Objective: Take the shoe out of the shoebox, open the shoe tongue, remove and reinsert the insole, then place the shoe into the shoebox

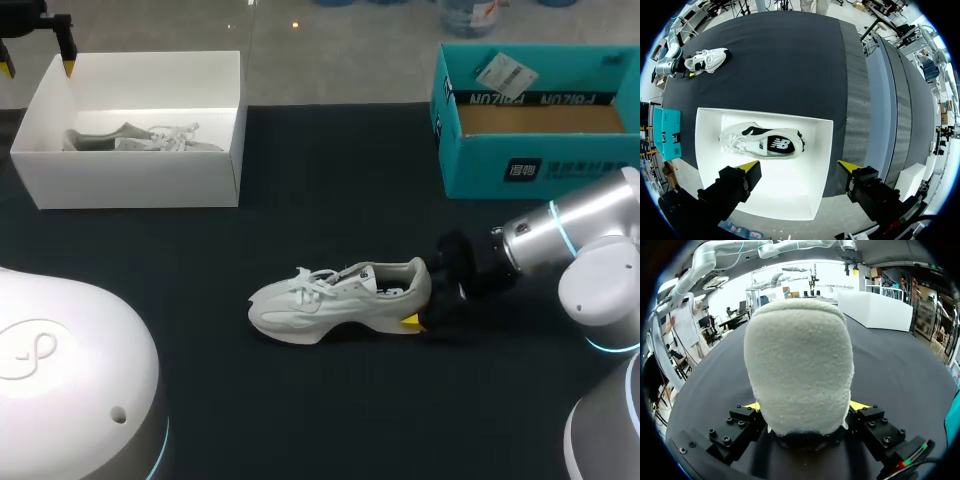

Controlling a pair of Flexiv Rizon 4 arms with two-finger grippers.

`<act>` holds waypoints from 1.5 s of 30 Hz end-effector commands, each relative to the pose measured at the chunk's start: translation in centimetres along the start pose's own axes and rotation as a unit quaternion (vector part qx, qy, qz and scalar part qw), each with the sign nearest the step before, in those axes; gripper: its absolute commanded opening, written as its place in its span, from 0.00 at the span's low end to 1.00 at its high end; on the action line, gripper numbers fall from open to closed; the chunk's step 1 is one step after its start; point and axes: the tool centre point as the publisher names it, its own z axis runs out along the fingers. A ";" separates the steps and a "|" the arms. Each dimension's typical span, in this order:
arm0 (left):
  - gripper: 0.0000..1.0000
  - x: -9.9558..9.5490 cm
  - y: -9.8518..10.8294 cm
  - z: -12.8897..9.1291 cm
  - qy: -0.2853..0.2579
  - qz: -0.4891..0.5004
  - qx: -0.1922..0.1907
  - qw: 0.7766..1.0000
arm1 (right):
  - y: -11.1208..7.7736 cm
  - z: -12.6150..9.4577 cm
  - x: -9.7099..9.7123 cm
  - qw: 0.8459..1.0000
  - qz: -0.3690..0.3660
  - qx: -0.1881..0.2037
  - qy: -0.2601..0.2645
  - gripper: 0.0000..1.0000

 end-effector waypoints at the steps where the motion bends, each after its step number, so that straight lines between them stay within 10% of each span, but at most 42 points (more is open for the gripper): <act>1: 1.00 0.0 -0.1 0.0 0.001 0.000 -0.001 1.000 | -0.2 0.7 0.3 1.000 0.000 0.000 -0.001 0.00; 23: 1.00 0.0 -0.1 0.0 0.001 0.000 -0.001 1.000 | -0.2 0.7 0.3 1.000 0.000 0.000 -0.001 0.00; 31: 1.00 -0.6 -3.1 -2.3 -0.011 -0.257 0.039 0.965 | -0.2 0.7 0.3 1.000 0.000 0.000 -0.001 0.00; 45: 1.00 -3.6 -6.5 -2.4 0.011 -0.374 0.041 0.927 | -0.2 0.7 0.3 1.000 0.000 0.000 -0.001 0.00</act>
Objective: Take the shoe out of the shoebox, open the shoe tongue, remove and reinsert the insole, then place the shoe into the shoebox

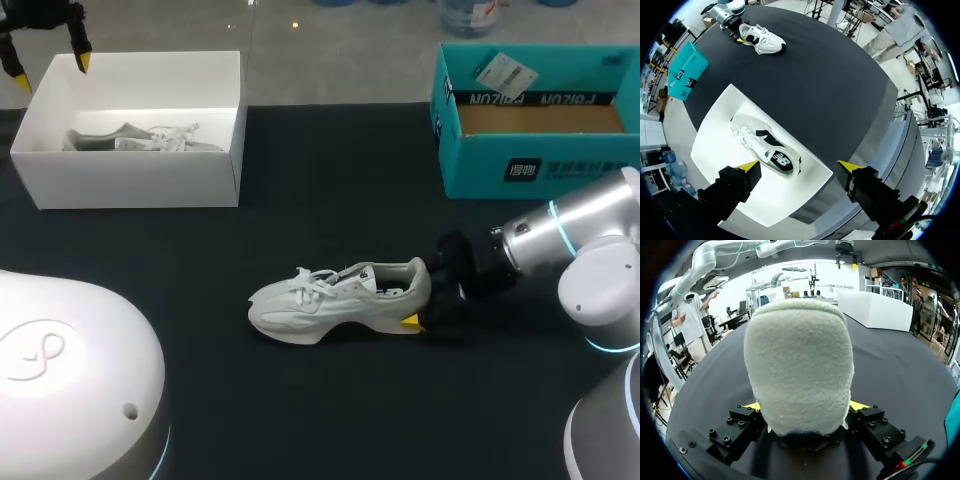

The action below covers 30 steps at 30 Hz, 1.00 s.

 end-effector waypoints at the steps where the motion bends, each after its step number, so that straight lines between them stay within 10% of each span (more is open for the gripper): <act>1: 1.00 0.0 -0.6 0.2 0.006 -0.063 -0.007 0.998 | -0.3 0.7 0.2 1.000 0.000 0.000 -0.001 0.00; 16: 1.00 0.0 -1.8 0.5 0.019 -0.130 0.013 0.991 | -0.3 0.7 0.2 1.000 0.000 0.000 -0.001 0.00; 25: 1.00 0.5 -4.6 1.4 -0.003 -0.389 0.071 0.919 | -0.3 0.7 0.2 1.000 0.000 0.000 -0.001 0.00; 30: 1.00 0.2 -6.2 2.4 -0.014 -0.480 0.043 0.876 | -0.3 0.7 0.2 1.000 0.000 0.000 -0.001 0.00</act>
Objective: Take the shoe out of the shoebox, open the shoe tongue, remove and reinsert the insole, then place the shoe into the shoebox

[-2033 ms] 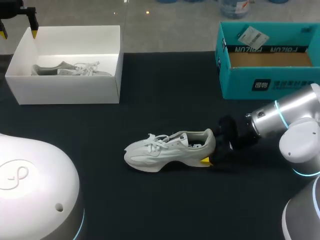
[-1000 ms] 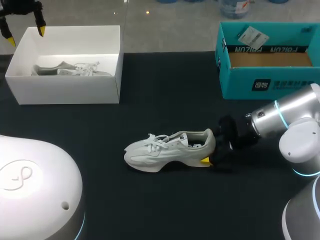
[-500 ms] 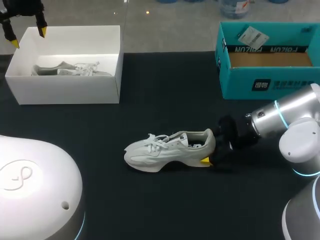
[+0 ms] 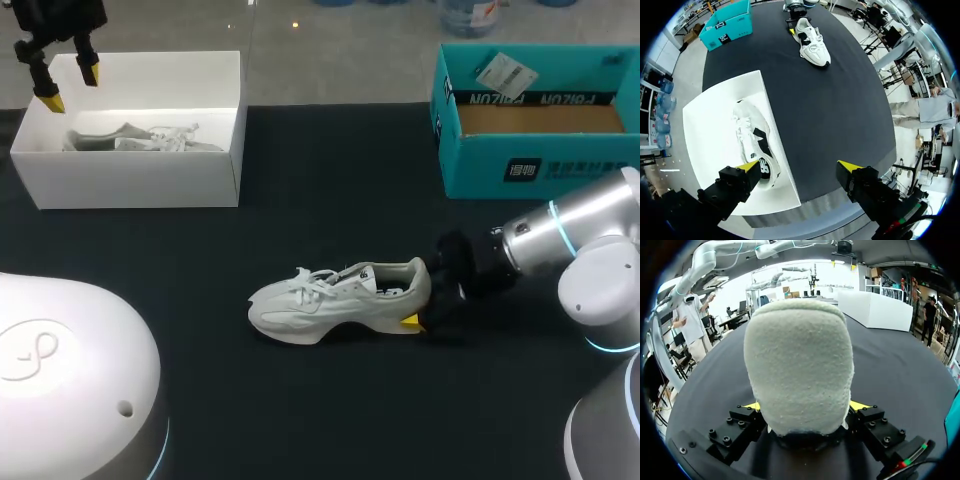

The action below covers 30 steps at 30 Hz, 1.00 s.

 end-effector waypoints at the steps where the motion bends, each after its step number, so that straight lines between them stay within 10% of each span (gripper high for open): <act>1: 1.00 0.6 -1.0 1.4 -0.035 -0.227 0.008 0.973 | -0.3 0.6 0.2 1.000 0.000 0.000 -0.001 0.00; 15: 1.00 2.3 -8.4 4.4 -0.033 -0.332 -0.027 0.942 | -0.3 0.6 0.2 1.000 0.000 0.000 -0.001 0.00; 30: 1.00 2.3 -8.4 4.4 -0.033 -0.332 -0.027 0.942 | -0.3 0.6 0.2 1.000 0.000 0.000 -0.001 0.00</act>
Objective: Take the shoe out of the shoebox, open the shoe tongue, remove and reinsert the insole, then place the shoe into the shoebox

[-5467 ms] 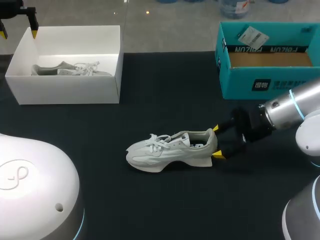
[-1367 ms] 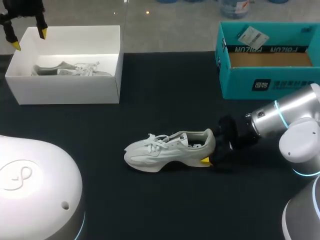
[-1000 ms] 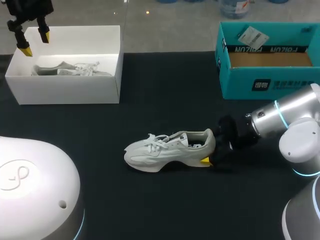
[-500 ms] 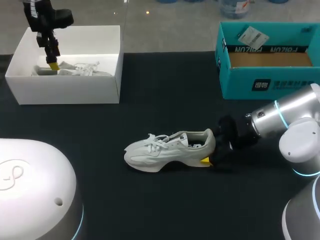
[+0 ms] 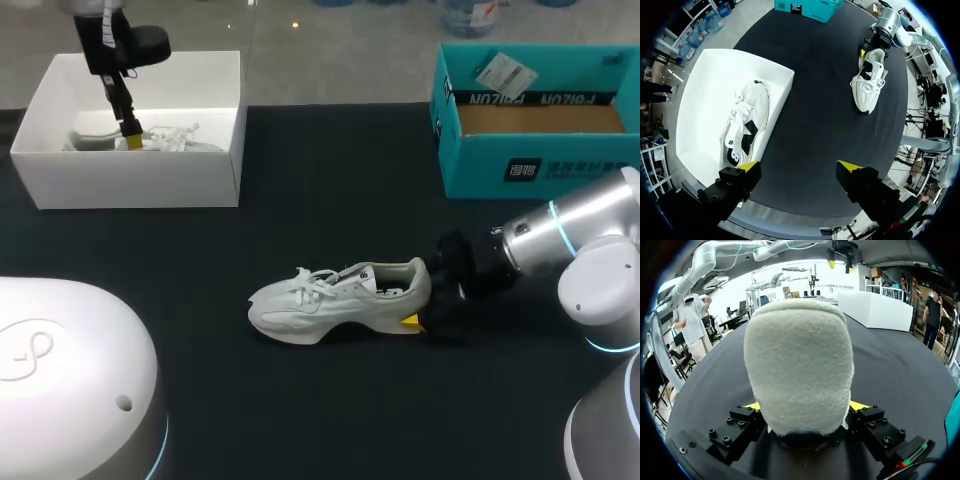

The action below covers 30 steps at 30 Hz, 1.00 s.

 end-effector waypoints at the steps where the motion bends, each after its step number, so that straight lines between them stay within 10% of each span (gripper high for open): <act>1: 1.00 0.1 0.1 0.1 -0.001 0.001 0.001 1.000 | -0.3 0.6 0.2 1.000 0.000 0.000 -0.001 0.00; 10: 1.00 0.1 0.1 0.1 -0.001 0.001 0.001 1.000 | -0.3 0.6 0.2 1.000 0.000 0.000 -0.001 0.00; 21: 1.00 4.9 -1.8 0.4 0.007 -0.330 -0.013 0.944 | -0.3 0.6 0.2 1.000 0.000 0.000 -0.001 0.00; 30: 1.00 10.1 -4.1 1.3 -0.038 -0.407 0.016 0.913 | -0.3 0.6 0.2 1.000 0.000 0.000 -0.001 0.00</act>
